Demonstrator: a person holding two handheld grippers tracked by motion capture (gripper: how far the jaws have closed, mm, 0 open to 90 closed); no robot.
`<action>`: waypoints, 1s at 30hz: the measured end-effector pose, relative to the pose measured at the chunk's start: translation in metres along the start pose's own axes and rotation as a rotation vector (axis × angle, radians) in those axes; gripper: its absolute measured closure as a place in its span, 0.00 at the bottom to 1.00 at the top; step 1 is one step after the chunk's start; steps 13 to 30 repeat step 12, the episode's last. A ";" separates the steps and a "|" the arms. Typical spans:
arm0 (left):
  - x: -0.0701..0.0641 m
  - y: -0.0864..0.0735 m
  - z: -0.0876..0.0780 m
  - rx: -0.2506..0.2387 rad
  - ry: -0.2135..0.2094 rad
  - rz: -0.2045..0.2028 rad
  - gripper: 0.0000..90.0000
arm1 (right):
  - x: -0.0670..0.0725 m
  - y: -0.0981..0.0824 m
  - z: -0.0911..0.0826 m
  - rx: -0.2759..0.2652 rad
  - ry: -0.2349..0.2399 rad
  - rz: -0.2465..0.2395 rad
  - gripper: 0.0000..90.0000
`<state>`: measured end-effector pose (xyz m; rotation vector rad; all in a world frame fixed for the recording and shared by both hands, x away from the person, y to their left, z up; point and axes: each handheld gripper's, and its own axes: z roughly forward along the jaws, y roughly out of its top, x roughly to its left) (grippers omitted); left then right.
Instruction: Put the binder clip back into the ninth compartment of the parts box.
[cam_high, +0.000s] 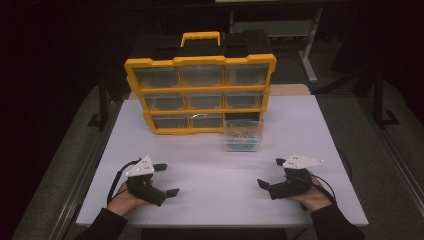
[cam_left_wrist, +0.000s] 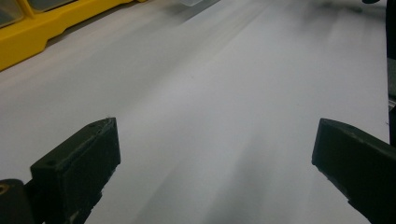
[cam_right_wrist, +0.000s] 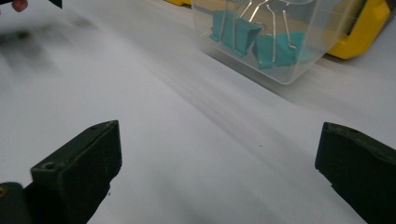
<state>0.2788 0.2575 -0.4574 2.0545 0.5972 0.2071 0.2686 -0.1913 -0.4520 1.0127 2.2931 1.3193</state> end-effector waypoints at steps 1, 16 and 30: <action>0.000 0.000 0.000 -0.001 0.000 0.000 0.01 | 0.001 -0.001 0.001 0.008 0.006 -0.007 0.00; 0.001 -0.001 0.001 0.007 0.002 -0.001 0.01 | 0.002 -0.003 0.002 0.016 0.003 -0.017 0.00; 0.001 -0.001 0.001 0.007 0.002 -0.001 0.01 | 0.002 -0.003 0.002 0.016 0.003 -0.017 0.00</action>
